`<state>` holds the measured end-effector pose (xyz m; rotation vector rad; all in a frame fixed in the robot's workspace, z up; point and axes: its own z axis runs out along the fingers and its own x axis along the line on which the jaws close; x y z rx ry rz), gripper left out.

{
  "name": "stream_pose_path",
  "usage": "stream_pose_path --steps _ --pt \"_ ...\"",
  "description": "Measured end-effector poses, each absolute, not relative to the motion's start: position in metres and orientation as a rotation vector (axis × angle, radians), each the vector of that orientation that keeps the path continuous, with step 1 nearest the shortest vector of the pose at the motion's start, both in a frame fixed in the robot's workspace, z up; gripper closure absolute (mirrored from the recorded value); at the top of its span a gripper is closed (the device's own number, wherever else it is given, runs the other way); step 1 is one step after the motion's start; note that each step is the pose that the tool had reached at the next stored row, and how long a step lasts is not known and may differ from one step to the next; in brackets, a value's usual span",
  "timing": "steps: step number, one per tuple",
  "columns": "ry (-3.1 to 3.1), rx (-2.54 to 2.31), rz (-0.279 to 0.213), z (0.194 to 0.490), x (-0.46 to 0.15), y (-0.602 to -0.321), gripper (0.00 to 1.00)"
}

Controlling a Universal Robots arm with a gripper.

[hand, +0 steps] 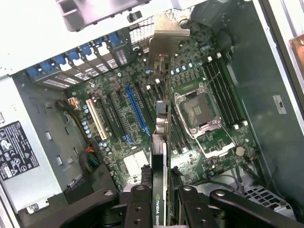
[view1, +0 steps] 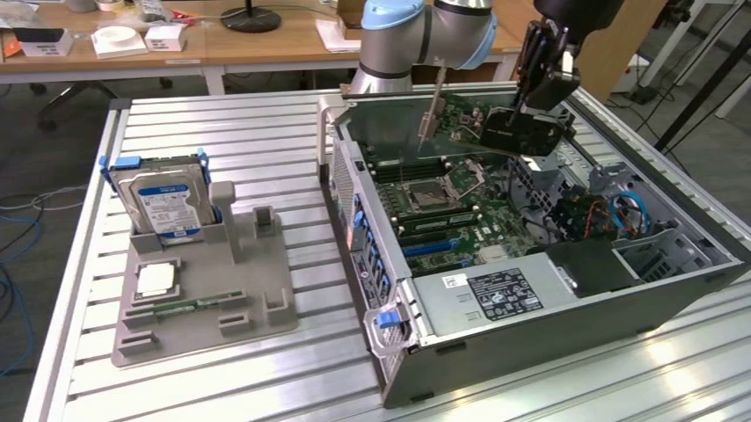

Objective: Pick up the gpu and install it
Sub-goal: 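Insert the gpu into the slot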

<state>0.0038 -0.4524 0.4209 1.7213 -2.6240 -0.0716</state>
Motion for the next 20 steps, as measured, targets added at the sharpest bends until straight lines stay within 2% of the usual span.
stream_pose_path --steps 20 --pt "-2.469 1.930 -0.071 0.4209 0.0038 -0.4524 0.74"
